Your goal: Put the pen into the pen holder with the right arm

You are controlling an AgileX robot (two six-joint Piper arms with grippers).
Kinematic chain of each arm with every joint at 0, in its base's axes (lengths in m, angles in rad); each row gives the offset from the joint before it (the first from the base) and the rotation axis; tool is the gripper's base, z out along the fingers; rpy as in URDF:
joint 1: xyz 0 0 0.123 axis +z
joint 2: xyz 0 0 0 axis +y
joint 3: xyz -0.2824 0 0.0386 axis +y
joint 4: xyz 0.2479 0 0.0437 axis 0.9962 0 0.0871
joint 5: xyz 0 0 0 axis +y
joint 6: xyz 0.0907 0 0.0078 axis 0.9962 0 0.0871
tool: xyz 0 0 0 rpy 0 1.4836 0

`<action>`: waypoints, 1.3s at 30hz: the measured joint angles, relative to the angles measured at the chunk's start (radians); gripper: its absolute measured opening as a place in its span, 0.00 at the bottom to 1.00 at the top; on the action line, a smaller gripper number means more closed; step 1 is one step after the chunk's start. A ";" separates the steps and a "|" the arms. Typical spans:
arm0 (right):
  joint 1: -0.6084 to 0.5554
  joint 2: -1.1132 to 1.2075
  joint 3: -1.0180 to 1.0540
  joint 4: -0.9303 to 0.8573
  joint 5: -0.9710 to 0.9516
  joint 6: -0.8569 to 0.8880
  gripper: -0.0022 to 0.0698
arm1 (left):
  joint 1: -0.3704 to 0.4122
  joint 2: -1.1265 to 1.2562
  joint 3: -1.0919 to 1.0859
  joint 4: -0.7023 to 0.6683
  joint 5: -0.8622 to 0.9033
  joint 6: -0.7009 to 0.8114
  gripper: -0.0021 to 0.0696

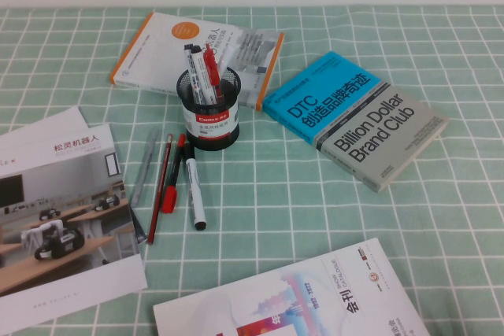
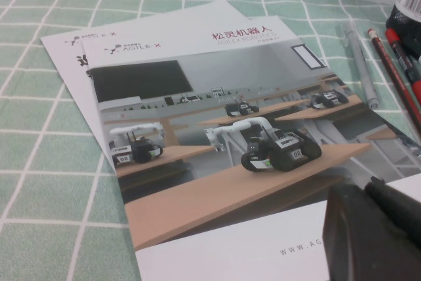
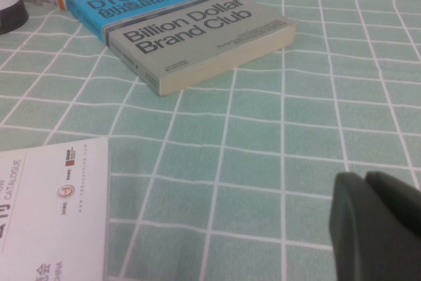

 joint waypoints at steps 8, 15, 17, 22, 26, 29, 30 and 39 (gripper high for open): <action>0.000 0.000 0.000 0.000 0.000 0.000 0.00 | 0.000 0.000 0.000 0.000 0.000 0.000 0.02; 0.000 0.000 0.000 0.000 0.000 0.000 0.00 | 0.000 0.000 0.000 0.000 0.000 0.000 0.02; 0.000 0.000 0.000 0.000 0.000 0.000 0.00 | 0.000 0.000 0.000 0.000 0.000 0.000 0.02; 0.000 0.000 0.000 0.126 -0.037 0.000 0.00 | 0.000 0.000 0.000 0.000 0.000 0.000 0.02; 0.000 0.000 0.000 0.364 -0.088 0.000 0.00 | 0.000 0.000 0.000 0.000 0.000 0.000 0.02; 0.000 0.000 0.000 0.577 -0.134 0.000 0.00 | 0.000 0.000 0.000 0.000 0.000 0.000 0.02; 0.000 0.000 0.000 0.639 -0.140 0.000 0.00 | 0.000 0.000 0.000 0.000 0.000 0.000 0.02; 0.000 0.000 0.002 0.849 -0.190 0.000 0.00 | 0.000 0.000 0.000 0.000 0.000 0.000 0.02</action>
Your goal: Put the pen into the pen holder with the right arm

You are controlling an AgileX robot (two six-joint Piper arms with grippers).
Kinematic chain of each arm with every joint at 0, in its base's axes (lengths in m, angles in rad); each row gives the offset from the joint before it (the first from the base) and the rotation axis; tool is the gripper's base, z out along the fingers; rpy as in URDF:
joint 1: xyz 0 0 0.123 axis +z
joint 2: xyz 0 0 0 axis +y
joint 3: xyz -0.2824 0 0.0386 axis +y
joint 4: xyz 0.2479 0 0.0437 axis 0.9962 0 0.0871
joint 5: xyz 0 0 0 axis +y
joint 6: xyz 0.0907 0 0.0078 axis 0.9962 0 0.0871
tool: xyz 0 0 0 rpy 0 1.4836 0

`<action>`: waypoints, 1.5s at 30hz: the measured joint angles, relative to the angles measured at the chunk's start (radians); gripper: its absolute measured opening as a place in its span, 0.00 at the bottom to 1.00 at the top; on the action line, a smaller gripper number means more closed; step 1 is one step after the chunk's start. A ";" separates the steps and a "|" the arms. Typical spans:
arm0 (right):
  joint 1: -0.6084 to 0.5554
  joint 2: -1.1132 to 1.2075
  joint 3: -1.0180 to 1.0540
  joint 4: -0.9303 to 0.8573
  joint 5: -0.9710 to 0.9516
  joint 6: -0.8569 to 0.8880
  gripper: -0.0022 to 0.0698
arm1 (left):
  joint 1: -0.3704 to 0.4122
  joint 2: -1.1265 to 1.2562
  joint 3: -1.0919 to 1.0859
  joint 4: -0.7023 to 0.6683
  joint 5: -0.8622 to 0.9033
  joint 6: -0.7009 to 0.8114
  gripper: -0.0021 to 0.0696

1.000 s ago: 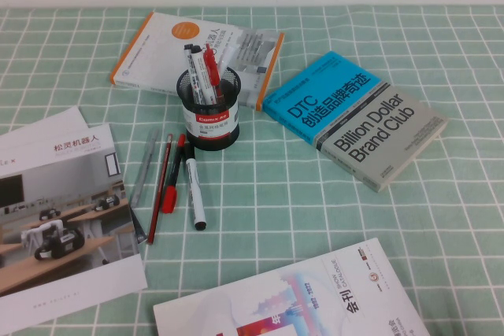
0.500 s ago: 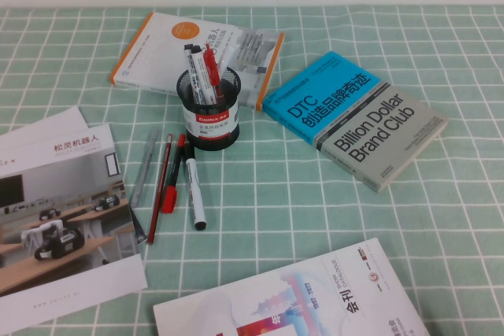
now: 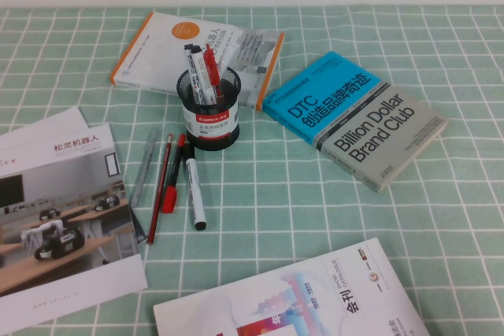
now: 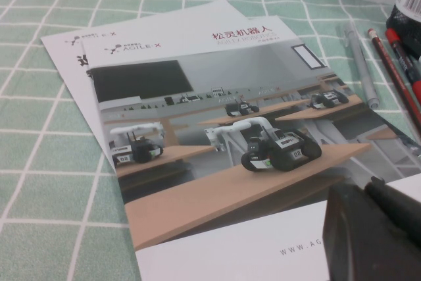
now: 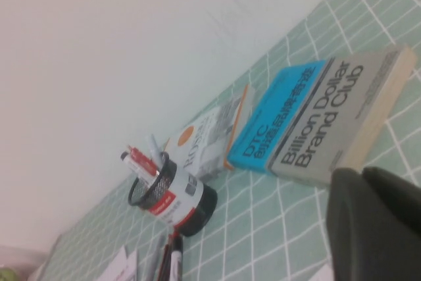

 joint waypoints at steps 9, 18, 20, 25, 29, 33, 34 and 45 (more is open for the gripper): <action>0.000 0.075 -0.049 0.003 0.203 0.000 0.00 | 0.000 0.000 0.000 0.000 0.000 0.000 0.02; 0.000 0.528 -0.408 -0.238 0.539 0.000 0.00 | 0.000 0.000 0.000 0.000 0.000 0.000 0.02; 0.000 0.648 -0.508 -0.285 0.612 0.000 0.00 | 0.000 0.000 0.000 0.000 0.000 0.000 0.02; 0.000 0.901 -0.722 -0.378 0.741 0.000 0.00 | 0.000 0.000 0.000 0.000 0.000 0.000 0.02; 0.025 1.047 -0.860 -0.455 0.798 0.043 0.00 | 0.000 0.000 0.000 0.000 0.000 0.000 0.02; 0.142 1.159 -0.963 -0.594 0.811 0.165 0.00 | 0.000 0.000 0.000 0.000 0.000 0.000 0.02; 0.189 1.189 -0.988 -0.637 0.811 0.206 0.00 | 0.000 0.000 0.000 0.000 0.000 0.000 0.02; 0.591 1.599 -1.346 -0.891 0.820 0.512 0.00 | 0.000 0.000 0.000 0.000 0.000 0.000 0.02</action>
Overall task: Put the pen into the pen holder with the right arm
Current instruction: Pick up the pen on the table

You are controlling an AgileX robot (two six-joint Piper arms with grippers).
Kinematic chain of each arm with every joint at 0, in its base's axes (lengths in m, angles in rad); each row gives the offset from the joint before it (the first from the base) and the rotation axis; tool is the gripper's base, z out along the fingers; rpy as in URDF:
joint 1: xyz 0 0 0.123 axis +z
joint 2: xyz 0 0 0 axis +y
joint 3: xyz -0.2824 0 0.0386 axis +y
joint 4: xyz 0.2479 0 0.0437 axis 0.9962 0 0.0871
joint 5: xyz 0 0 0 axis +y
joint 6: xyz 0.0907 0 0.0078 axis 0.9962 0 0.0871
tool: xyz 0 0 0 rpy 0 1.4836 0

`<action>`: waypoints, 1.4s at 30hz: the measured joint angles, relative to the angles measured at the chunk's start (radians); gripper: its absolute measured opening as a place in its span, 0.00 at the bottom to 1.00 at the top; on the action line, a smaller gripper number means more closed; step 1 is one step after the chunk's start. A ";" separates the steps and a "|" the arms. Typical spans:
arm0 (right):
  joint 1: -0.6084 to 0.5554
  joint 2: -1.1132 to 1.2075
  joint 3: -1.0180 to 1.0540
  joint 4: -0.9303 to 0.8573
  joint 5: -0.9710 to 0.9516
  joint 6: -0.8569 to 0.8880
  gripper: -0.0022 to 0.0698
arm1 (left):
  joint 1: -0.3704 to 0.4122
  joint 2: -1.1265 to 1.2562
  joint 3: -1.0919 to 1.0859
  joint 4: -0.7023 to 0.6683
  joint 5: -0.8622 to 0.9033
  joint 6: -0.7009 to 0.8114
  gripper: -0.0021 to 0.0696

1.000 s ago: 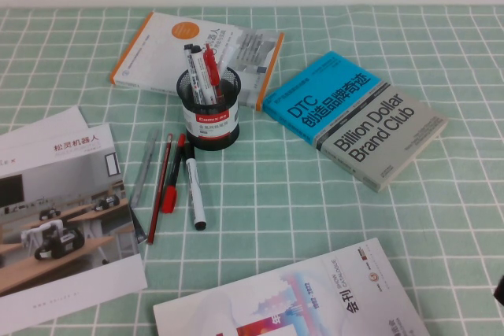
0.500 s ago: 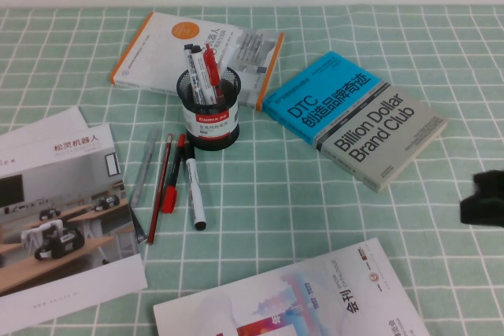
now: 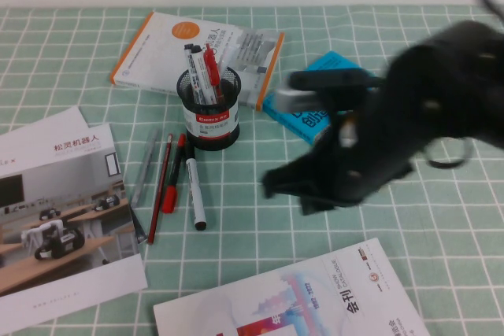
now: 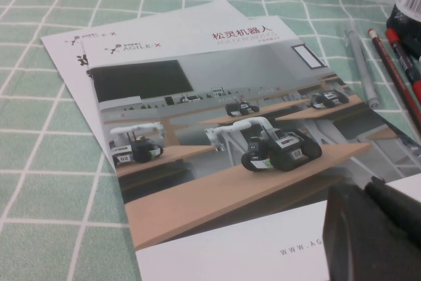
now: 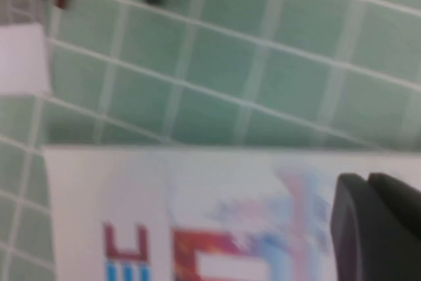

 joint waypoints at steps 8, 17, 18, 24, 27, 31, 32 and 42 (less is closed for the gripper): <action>0.070 0.319 -0.367 -0.006 0.133 0.034 0.09 | 0.000 0.000 0.000 0.000 0.000 0.000 0.02; 0.090 0.621 -0.792 -0.042 0.233 0.047 0.32 | 0.000 0.000 0.000 0.000 0.000 0.000 0.02; 0.091 0.652 -0.829 -0.056 0.240 0.051 0.33 | 0.000 0.000 0.000 0.000 0.000 0.000 0.02; 0.091 0.808 -1.067 -0.125 0.261 0.057 0.34 | 0.000 0.000 0.000 0.000 0.000 0.000 0.02; 0.091 0.867 -1.147 -0.134 0.264 0.057 0.34 | 0.000 0.000 0.000 0.000 0.000 0.000 0.02; 0.091 0.925 -1.202 -0.135 0.264 0.037 0.34 | 0.000 0.000 0.000 0.000 0.000 0.000 0.02; 0.091 0.933 -1.204 -0.137 0.264 0.035 0.34 | 0.000 0.000 0.000 0.000 0.000 0.000 0.02; 0.088 0.967 -1.210 -0.137 0.268 0.018 0.34 | 0.000 0.000 0.000 0.000 0.000 0.000 0.02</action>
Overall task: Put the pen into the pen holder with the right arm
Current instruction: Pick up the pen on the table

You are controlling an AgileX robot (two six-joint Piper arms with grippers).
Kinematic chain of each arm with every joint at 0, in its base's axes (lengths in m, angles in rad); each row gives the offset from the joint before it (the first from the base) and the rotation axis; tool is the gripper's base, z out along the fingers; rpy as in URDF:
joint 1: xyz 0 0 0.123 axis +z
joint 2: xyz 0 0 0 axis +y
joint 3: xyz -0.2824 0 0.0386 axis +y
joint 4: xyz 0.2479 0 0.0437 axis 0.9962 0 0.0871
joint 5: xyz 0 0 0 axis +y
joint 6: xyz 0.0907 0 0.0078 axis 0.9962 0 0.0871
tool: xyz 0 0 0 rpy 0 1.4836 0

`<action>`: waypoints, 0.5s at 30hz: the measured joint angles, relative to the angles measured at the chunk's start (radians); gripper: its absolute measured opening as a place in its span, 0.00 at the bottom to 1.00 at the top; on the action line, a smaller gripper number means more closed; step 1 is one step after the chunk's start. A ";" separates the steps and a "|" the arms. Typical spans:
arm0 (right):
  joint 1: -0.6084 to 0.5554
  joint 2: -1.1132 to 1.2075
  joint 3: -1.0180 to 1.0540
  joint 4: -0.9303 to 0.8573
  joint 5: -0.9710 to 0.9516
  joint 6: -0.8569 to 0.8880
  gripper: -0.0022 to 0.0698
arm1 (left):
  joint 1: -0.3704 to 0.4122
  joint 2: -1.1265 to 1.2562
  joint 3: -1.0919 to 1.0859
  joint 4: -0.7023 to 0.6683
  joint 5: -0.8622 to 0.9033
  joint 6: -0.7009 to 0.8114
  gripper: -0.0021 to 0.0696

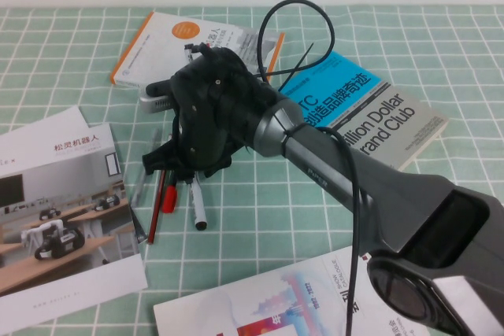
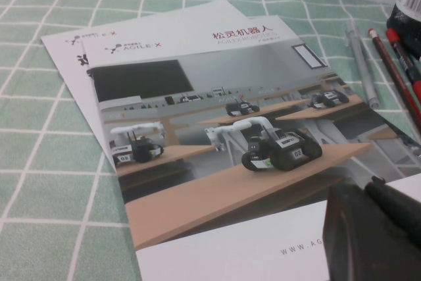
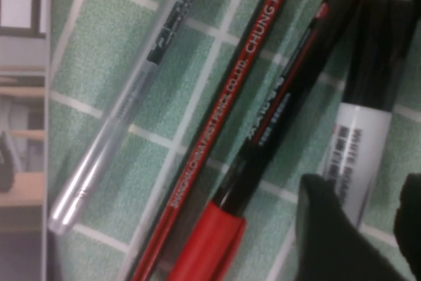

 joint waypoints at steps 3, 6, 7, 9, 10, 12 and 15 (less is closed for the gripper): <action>-0.002 0.007 -0.002 -0.001 0.000 -0.005 0.34 | 0.000 0.000 0.000 0.000 0.000 0.000 0.02; -0.002 0.019 -0.004 -0.002 0.000 -0.009 0.34 | 0.000 0.000 0.000 0.000 0.000 0.000 0.02; -0.002 0.019 -0.006 0.002 0.000 -0.012 0.34 | 0.000 0.000 0.000 0.000 0.000 0.000 0.02; -0.002 0.023 -0.008 0.007 0.000 -0.025 0.34 | 0.000 0.000 0.000 0.000 0.000 0.000 0.02; -0.002 0.025 -0.009 0.007 0.002 -0.029 0.34 | 0.000 0.000 0.000 0.000 0.000 0.000 0.02; -0.003 0.025 -0.009 0.011 0.002 -0.033 0.33 | 0.000 0.000 0.000 0.000 0.000 0.000 0.02; -0.003 0.025 -0.009 0.016 0.003 -0.039 0.29 | 0.000 0.000 0.000 0.000 0.000 0.000 0.02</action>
